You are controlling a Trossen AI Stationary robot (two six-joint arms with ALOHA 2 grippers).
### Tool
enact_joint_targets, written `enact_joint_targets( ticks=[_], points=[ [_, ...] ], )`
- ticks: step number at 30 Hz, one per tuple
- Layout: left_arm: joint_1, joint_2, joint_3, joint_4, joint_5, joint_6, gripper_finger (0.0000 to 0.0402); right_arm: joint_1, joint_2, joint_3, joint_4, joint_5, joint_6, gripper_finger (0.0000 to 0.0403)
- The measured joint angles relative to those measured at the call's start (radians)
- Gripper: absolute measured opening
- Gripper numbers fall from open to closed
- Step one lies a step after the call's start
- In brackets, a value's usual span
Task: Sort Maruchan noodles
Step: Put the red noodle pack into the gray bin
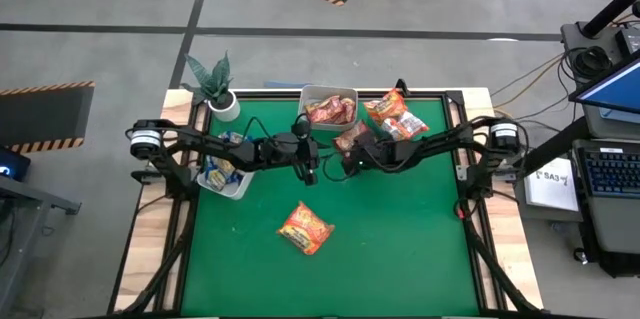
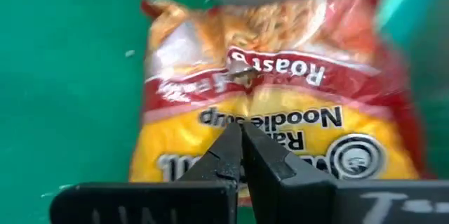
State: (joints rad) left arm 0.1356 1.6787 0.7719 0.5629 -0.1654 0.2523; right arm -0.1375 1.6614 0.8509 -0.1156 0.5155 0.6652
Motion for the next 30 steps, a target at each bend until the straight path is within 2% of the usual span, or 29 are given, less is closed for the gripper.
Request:
enact_joint_targets(
  ticks=[6,8,16,20,24,30],
  points=[
    [-0.002,0.000,0.000,-0.010,0.000,-0.003,0.0093,0.033,0.055,0.048,0.093,-0.292,0.033,0.0009],
    [-0.002,-0.002,0.000,-0.038,0.000,-0.003,0.0093,0.056,0.052,0.069,0.089,-0.332,0.024,0.0009],
    [-0.010,-0.018,0.000,-0.243,0.002,0.000,0.0089,0.074,-0.050,0.142,-0.102,-0.317,-0.045,0.0009],
    [-0.013,-0.038,0.000,-0.317,0.073,0.007,0.0081,0.055,-0.103,0.146,-0.182,-0.317,-0.070,0.0009],
    [-0.013,-0.032,-0.002,-0.323,0.154,0.008,0.0077,0.028,-0.127,0.140,-0.238,-0.314,-0.072,0.0009],
    [-0.008,0.015,-0.002,-0.305,0.157,0.000,0.0077,-0.007,-0.142,0.141,-0.238,-0.314,-0.036,0.0030]
  ],
)
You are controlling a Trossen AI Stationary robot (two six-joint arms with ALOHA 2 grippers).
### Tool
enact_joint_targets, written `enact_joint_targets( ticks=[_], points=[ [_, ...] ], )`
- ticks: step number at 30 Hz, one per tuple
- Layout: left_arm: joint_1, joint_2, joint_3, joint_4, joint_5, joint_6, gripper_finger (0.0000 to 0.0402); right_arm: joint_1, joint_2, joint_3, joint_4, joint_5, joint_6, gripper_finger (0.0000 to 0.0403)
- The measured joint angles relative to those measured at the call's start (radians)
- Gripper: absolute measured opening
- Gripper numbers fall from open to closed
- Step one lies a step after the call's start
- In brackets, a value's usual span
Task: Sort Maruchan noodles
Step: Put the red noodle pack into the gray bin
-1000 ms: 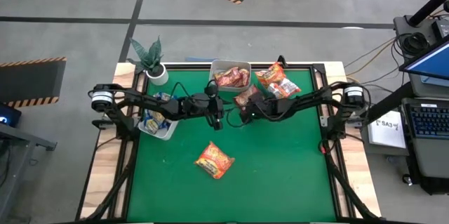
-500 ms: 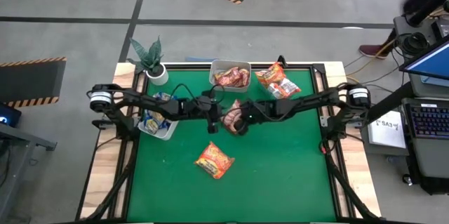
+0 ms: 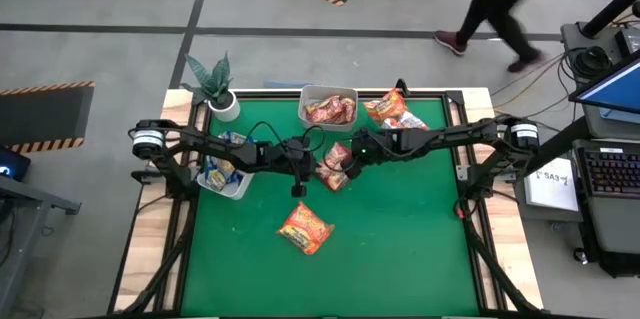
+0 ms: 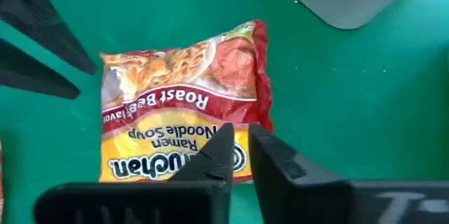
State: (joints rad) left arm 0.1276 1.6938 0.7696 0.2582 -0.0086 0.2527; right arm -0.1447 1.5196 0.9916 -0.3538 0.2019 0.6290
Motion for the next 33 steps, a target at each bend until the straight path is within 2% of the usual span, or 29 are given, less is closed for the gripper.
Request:
enact_joint_targets(
  ticks=[4,11,14,17,24,29,33],
  points=[
    [0.004,0.026,0.000,0.030,0.000,0.000,0.0077,-0.017,0.000,0.000,-0.017,-0.039,0.016,0.0074],
    [0.014,0.092,0.000,0.042,0.000,-0.002,0.0077,-0.015,-0.004,-0.004,-0.109,-0.144,0.051,0.0178],
    [0.017,0.110,0.000,0.047,0.000,-0.008,0.0077,0.000,-0.028,-0.040,-0.132,-0.151,0.094,0.0225],
    [0.019,0.121,0.001,0.055,0.000,-0.008,0.0077,0.004,-0.064,-0.103,-0.083,-0.149,0.166,0.0267],
    [0.020,0.133,0.002,0.056,-0.001,-0.008,0.0077,0.001,-0.119,-0.332,0.298,-0.067,0.328,0.0330],
    [0.020,0.134,0.000,0.054,-0.001,-0.010,0.0077,0.002,-0.065,-0.467,0.643,-0.059,0.396,0.0344],
    [0.020,0.134,-0.001,0.058,-0.001,-0.011,0.0077,0.003,0.023,-0.515,0.881,-0.055,0.403,0.0345]
  ],
)
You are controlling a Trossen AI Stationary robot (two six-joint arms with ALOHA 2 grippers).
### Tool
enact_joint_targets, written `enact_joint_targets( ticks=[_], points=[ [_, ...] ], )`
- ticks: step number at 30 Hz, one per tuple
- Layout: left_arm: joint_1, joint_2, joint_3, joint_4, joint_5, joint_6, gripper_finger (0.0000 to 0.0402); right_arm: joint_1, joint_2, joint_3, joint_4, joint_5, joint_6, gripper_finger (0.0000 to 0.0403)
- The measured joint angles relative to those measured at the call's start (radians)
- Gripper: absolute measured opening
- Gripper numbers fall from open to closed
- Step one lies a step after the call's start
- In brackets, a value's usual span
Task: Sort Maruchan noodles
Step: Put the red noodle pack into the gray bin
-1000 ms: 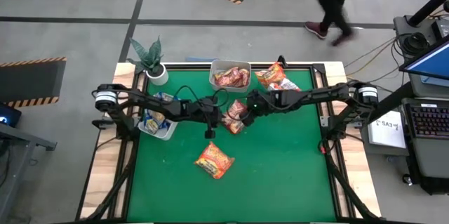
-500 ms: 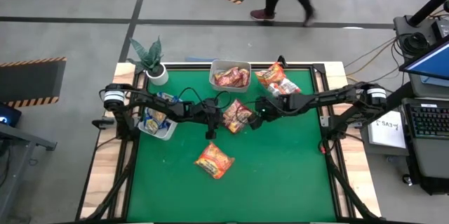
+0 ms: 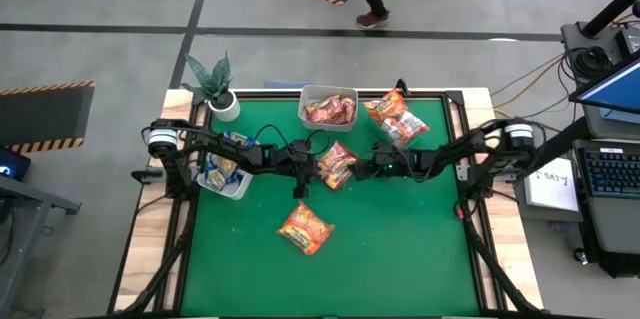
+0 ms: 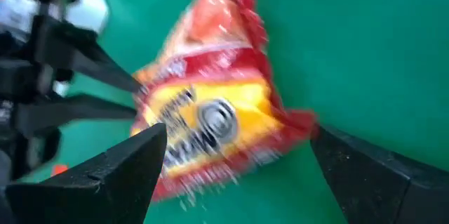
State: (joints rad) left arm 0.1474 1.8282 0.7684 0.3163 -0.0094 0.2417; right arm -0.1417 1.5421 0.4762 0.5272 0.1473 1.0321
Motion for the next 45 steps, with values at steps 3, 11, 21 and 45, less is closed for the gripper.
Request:
enact_joint_targets(
  ticks=[3,11,21,45],
  points=[
    [0.000,0.001,-0.001,0.006,0.000,0.000,0.0077,0.006,0.081,0.004,0.120,0.022,-0.013,0.0345],
    [0.000,0.002,-0.002,0.010,-0.001,-0.012,0.0077,0.038,0.205,0.121,0.207,0.023,-0.129,0.0336],
    [0.000,0.004,-0.003,0.030,0.000,-0.015,0.0077,0.039,0.204,0.145,0.213,0.002,-0.162,0.0199],
    [0.003,-0.251,-0.007,-0.222,-0.097,0.073,0.0077,0.039,0.201,0.145,0.333,0.010,-0.251,0.0038]
  ],
)
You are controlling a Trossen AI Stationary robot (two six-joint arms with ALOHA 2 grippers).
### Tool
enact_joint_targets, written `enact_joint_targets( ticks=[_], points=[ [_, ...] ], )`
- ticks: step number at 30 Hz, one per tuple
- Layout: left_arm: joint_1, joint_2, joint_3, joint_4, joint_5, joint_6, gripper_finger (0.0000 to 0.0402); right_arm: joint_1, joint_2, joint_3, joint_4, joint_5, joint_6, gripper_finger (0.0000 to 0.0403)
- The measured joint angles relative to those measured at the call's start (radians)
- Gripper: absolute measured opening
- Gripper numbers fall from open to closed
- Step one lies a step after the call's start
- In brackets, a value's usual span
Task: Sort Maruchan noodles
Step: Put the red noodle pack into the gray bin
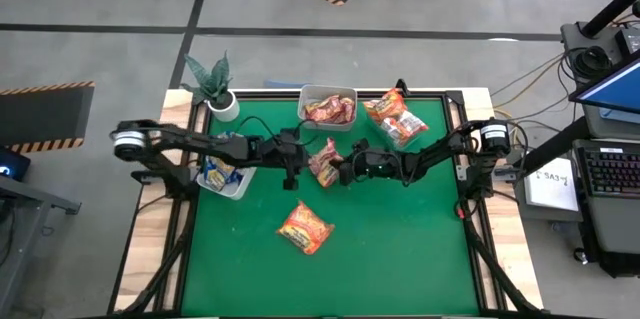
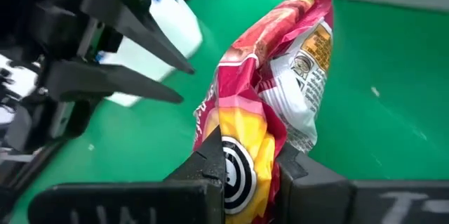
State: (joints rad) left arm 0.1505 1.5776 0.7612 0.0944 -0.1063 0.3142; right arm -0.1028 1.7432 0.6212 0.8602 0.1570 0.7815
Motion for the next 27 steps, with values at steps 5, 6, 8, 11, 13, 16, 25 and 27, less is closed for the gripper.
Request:
enact_joint_targets(
  ticks=[5,6,8,11,13,16,25,27],
  points=[
    [0.000,-0.173,-0.001,-0.070,0.000,0.013,0.0077,0.000,0.000,0.000,0.074,0.000,-0.027,0.0038],
    [0.000,-0.211,-0.003,-0.070,0.000,0.014,0.0077,0.000,0.000,0.000,0.090,0.000,-0.037,0.0038],
    [0.000,-0.285,-0.009,-0.074,0.001,0.012,0.0077,0.000,0.000,0.004,0.122,0.000,-0.053,0.0038],
    [-0.001,-0.378,-0.016,-0.069,0.002,-0.010,0.0077,-0.004,0.000,0.019,0.168,0.001,-0.088,0.0038],
    [-0.001,-0.428,-0.020,-0.066,0.002,-0.039,0.0077,-0.013,0.000,0.039,0.175,0.000,-0.107,0.0038],
    [-0.001,-0.491,-0.026,-0.066,0.003,-0.052,0.0077,-0.028,0.000,0.080,0.170,0.001,-0.154,0.0038],
    [0.000,-0.601,-0.050,-0.065,-0.163,-0.054,0.0077,-0.110,-0.002,0.244,0.070,0.002,-0.294,0.0038],
    [0.000,-0.610,-0.059,-0.065,-0.203,-0.054,0.0077,-0.139,-0.002,0.301,-0.041,0.009,-0.320,0.0038]
  ],
)
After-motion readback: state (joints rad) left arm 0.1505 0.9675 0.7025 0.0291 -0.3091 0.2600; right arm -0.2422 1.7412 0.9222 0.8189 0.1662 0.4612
